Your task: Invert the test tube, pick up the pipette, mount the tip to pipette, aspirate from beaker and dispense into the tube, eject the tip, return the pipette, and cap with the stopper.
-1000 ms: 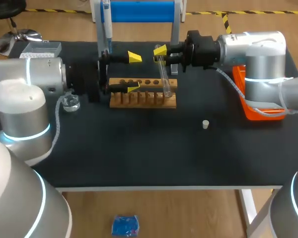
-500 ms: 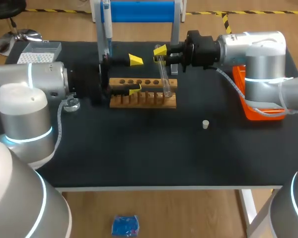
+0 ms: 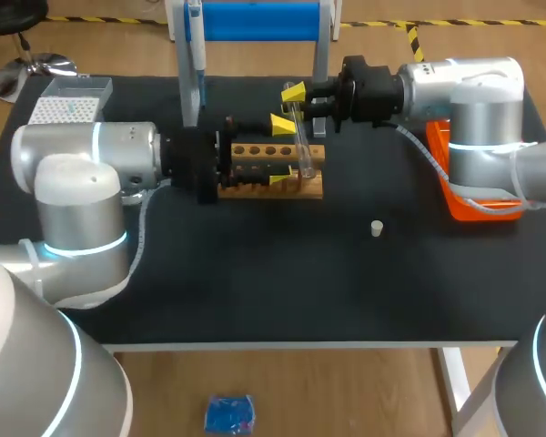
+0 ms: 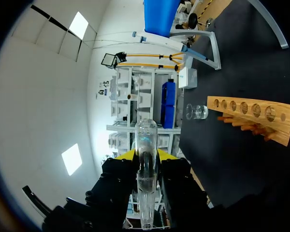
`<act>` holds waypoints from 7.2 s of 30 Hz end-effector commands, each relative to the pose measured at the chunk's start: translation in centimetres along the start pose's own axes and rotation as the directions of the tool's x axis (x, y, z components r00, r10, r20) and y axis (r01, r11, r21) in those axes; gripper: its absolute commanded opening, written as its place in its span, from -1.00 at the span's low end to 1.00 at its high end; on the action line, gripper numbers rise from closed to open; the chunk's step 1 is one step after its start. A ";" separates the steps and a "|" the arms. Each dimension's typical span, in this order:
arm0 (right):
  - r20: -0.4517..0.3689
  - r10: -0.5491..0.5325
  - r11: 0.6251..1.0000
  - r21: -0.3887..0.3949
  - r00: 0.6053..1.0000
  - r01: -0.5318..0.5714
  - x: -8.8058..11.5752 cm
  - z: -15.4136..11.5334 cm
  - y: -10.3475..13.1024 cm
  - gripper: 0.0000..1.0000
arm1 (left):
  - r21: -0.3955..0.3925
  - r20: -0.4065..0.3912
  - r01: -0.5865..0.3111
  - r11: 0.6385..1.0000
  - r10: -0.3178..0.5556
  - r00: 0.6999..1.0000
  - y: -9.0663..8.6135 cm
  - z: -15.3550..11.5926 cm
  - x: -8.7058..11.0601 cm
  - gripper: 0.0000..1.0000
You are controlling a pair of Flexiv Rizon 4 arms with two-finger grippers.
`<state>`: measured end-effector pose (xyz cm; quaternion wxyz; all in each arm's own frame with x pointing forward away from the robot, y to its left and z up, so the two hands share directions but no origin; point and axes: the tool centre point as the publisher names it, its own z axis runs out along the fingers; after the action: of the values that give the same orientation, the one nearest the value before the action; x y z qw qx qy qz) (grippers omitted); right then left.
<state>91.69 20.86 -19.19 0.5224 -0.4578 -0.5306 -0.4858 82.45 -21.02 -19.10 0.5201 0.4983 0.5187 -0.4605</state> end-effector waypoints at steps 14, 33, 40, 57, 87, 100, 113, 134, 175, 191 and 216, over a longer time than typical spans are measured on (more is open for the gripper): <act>0.003 0.000 1.000 0.002 1.000 0.000 0.1 -0.1 0.0 -1.00 | 0.066 -0.024 0.021 0.998 -0.020 1.000 0.2 2.9 -0.5 0.92; 0.003 0.000 1.000 0.002 1.000 0.000 0.1 -0.1 0.0 -1.00 | 0.086 -0.040 0.021 0.996 -0.018 0.999 -0.1 3.7 -0.2 -0.45; 0.003 0.000 1.000 0.002 1.000 0.000 0.1 -0.1 0.0 -1.00 | 0.058 -0.030 0.026 0.998 -0.025 0.999 -0.2 3.4 0.0 -1.00; 0.003 0.000 1.000 0.002 1.000 0.000 0.1 -0.1 0.0 1.00 | 0.052 -0.029 0.033 0.998 -0.031 0.999 -0.2 3.3 0.1 -1.00; 0.009 -0.781 0.624 0.018 0.624 0.781 1.1 -7.8 -0.3 1.00 | 0.052 -0.029 0.033 0.998 -0.031 0.999 -0.2 3.3 0.1 -1.00; 0.000 -1.000 -0.012 0.273 -0.013 0.962 -1.2 -9.3 -1.0 1.00 | 0.052 -0.029 0.033 0.998 -0.031 0.999 -0.2 3.3 0.1 -1.00; -0.020 -1.000 -0.027 0.267 -0.022 0.963 -1.7 -9.6 -1.1 1.00 | 0.052 -0.029 0.033 0.998 -0.031 0.999 -0.2 3.3 0.1 -1.00; -0.057 -0.994 -0.104 0.394 -0.089 0.913 -7.8 -11.1 -1.9 1.00 | 0.052 -0.029 0.033 0.998 -0.031 0.999 -0.2 3.3 0.1 -1.00; -0.022 -0.997 -0.076 0.413 -0.073 0.907 -9.4 -11.7 -0.9 1.00 | 0.040 0.133 0.580 0.814 -0.580 0.804 4.6 2.2 -1.8 -1.00; -0.022 -0.997 -0.076 0.413 -0.073 0.907 -9.4 -11.7 -0.9 1.00 | 0.031 0.087 0.744 0.667 -0.744 0.663 5.9 1.8 -2.7 -1.00; -0.022 -0.997 -0.076 0.413 -0.073 0.907 -9.4 -11.7 -0.9 1.00 | -0.046 0.140 0.862 0.505 -0.851 0.506 7.7 0.8 -2.5 -1.00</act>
<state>92.36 9.48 -28.82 -0.0114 0.0840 -0.8314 -0.5491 90.32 -21.24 -17.00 0.2742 0.1389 0.6863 -0.6591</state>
